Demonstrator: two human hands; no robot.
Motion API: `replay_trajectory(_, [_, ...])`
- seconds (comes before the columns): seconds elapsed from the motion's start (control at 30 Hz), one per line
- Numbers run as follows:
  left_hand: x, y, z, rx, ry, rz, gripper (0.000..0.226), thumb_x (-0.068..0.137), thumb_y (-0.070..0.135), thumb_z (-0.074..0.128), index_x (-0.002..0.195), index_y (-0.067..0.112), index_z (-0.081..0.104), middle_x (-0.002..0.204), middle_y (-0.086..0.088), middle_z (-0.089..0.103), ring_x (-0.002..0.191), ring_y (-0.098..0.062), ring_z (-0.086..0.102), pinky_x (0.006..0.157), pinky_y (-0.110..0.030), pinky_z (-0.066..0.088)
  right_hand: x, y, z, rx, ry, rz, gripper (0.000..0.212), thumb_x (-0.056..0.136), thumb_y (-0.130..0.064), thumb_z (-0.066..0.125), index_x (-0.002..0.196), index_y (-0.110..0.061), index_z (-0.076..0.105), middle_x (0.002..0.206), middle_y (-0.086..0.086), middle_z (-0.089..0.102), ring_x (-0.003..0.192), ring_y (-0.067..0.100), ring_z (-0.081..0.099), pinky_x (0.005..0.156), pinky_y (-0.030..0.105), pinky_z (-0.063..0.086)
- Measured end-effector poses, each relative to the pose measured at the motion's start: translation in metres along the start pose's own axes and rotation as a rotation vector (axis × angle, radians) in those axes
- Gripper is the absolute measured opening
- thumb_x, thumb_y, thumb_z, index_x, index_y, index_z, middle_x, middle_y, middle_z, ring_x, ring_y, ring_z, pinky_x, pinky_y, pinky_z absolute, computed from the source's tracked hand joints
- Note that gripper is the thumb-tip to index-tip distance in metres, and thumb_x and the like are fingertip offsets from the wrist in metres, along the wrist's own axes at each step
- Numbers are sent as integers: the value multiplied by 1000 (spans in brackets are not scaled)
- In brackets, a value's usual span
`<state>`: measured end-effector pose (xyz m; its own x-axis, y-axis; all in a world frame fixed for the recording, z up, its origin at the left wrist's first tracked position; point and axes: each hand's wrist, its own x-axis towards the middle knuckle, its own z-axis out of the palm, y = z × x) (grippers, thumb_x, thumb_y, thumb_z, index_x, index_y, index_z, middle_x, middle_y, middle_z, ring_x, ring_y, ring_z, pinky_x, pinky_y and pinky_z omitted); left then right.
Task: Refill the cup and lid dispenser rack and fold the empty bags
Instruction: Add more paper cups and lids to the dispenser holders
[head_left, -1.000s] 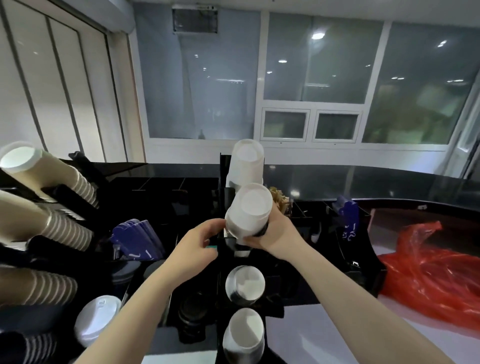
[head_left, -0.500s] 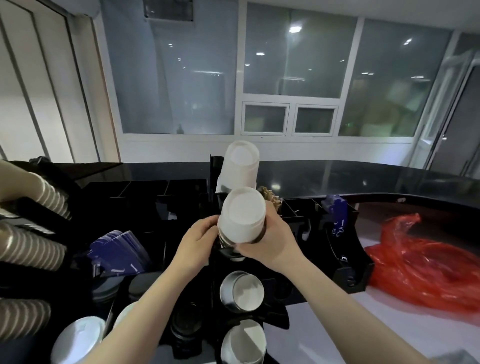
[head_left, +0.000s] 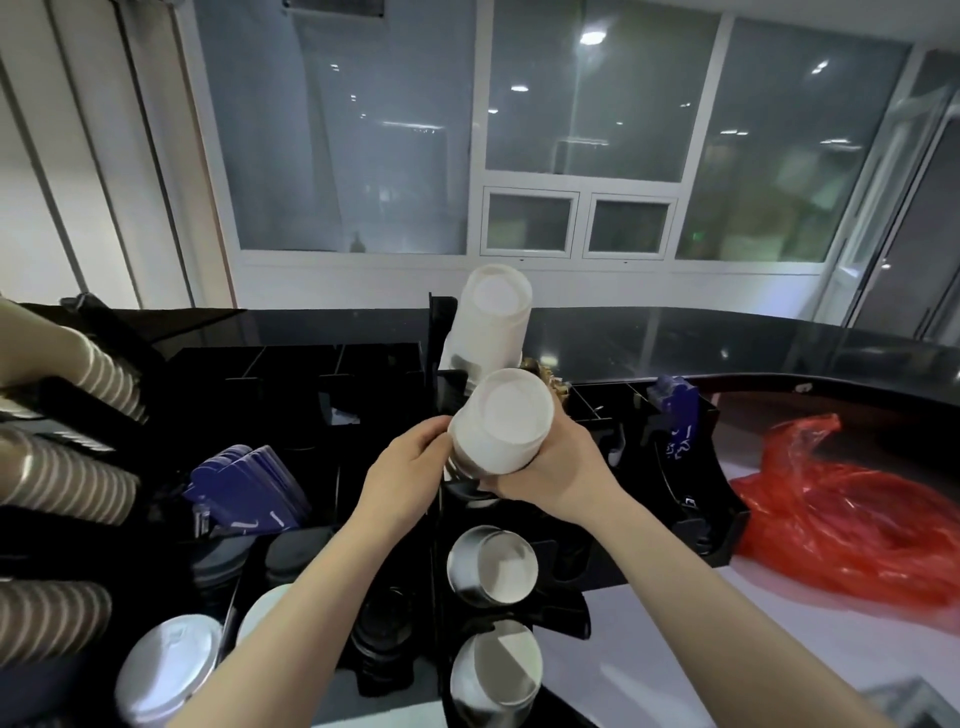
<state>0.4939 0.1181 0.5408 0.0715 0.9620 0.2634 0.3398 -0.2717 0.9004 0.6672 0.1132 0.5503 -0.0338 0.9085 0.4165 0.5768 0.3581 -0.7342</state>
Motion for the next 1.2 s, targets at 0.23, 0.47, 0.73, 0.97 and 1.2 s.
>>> replay_trajectory(0.23, [4,10,2,-118,-93,-61,27,91,29,47,105,44,65,104,21,68,104,-2,60,89,-26,45,1,-3,-6,160,-3,-32,82,40,-55,84,99,-74,30,105,-44,49,99,-21,49,67,0,42])
replay_trajectory(0.47, [-9,25,-8,-235,-179,-141,30,98,29,40,98,39,67,97,17,72,94,1,65,77,-19,49,-11,-15,-23,264,-54,-54,87,51,-37,87,127,-31,46,115,-20,59,108,-4,56,92,30,52])
replay_trajectory(0.73, [-54,42,-14,-160,-78,454,62,82,4,57,136,30,45,134,17,55,127,-5,49,102,-18,40,-54,-50,-59,367,-64,-232,45,66,-28,84,105,-37,64,101,-19,70,99,0,65,73,11,50])
replay_trajectory(0.97, [-79,21,-4,-132,-334,384,99,76,10,75,152,31,15,149,12,38,136,-12,40,108,-44,39,-87,-36,-59,395,-179,-134,55,60,-31,88,104,-52,62,107,-16,70,103,3,64,76,16,52])
replay_trajectory(1.2, [-82,7,-2,25,-263,374,81,59,43,82,127,58,41,127,25,55,118,1,53,90,-15,47,-104,-22,-46,456,-234,-39,59,66,-23,86,114,-44,59,114,-12,67,110,9,62,80,21,53])
